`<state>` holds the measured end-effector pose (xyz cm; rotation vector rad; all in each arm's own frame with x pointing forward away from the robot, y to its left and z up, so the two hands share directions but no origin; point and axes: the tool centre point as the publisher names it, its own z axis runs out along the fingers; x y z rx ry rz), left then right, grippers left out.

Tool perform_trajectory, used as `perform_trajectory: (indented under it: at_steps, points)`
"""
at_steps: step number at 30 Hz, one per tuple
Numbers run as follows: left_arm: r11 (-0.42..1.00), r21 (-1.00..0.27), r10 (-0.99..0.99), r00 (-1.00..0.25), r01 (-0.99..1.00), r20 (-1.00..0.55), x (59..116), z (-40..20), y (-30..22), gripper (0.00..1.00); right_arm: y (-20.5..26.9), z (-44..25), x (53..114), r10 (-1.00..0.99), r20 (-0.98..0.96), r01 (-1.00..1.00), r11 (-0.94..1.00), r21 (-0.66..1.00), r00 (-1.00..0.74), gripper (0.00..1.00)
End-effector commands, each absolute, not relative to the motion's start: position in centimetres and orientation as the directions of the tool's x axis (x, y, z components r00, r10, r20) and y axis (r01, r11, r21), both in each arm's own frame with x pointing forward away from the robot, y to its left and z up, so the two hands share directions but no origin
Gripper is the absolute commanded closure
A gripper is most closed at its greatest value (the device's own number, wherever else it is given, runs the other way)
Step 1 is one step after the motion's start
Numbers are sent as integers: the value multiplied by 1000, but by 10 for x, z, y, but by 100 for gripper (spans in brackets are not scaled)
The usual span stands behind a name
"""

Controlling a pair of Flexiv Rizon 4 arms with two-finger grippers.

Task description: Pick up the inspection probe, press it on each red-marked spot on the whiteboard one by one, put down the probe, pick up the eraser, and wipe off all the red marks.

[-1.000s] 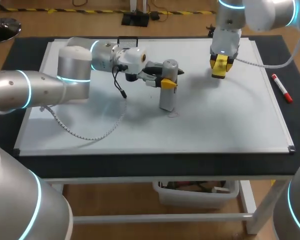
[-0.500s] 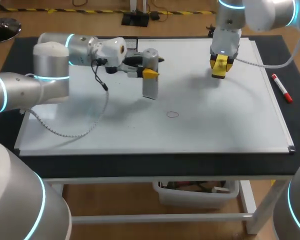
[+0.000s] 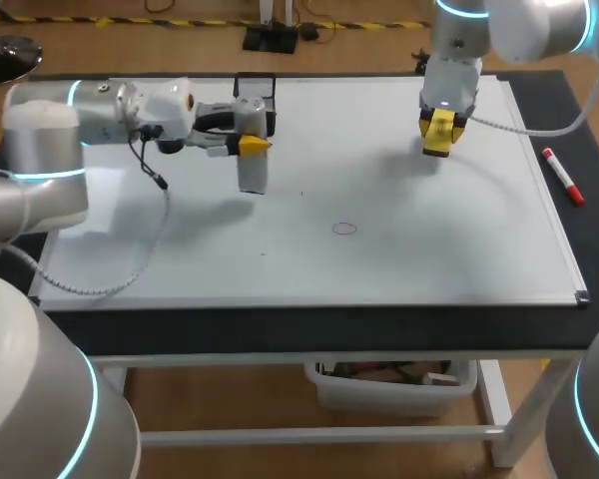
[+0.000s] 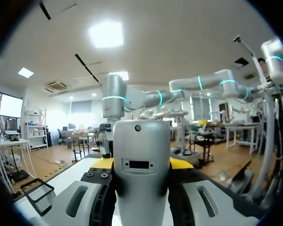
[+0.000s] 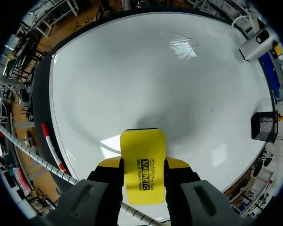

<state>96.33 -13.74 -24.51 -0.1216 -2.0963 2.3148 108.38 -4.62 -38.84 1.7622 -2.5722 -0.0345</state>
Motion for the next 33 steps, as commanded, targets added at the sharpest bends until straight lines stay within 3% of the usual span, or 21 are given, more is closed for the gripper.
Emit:
perform_trajectory:
  at_steps: [1, 22, 33]
  points:
    - [-104, -993, -143, -989, 46, -31, 959, -241, -121, 100, -47, -387, 1085, -933, 10, -933, 359, 31, -359, 100]
    - [-81, -994, -297, -954, 67, -40, 977, -236, -74, 100, -47, -387, 1085, -933, 10, -933, 359, 31, -359, 100]
    - [-81, -994, -297, -954, 67, -40, 977, -236, -74, 100, -34, -379, 1080, -944, 23, -944, 329, -2, -329, 100]
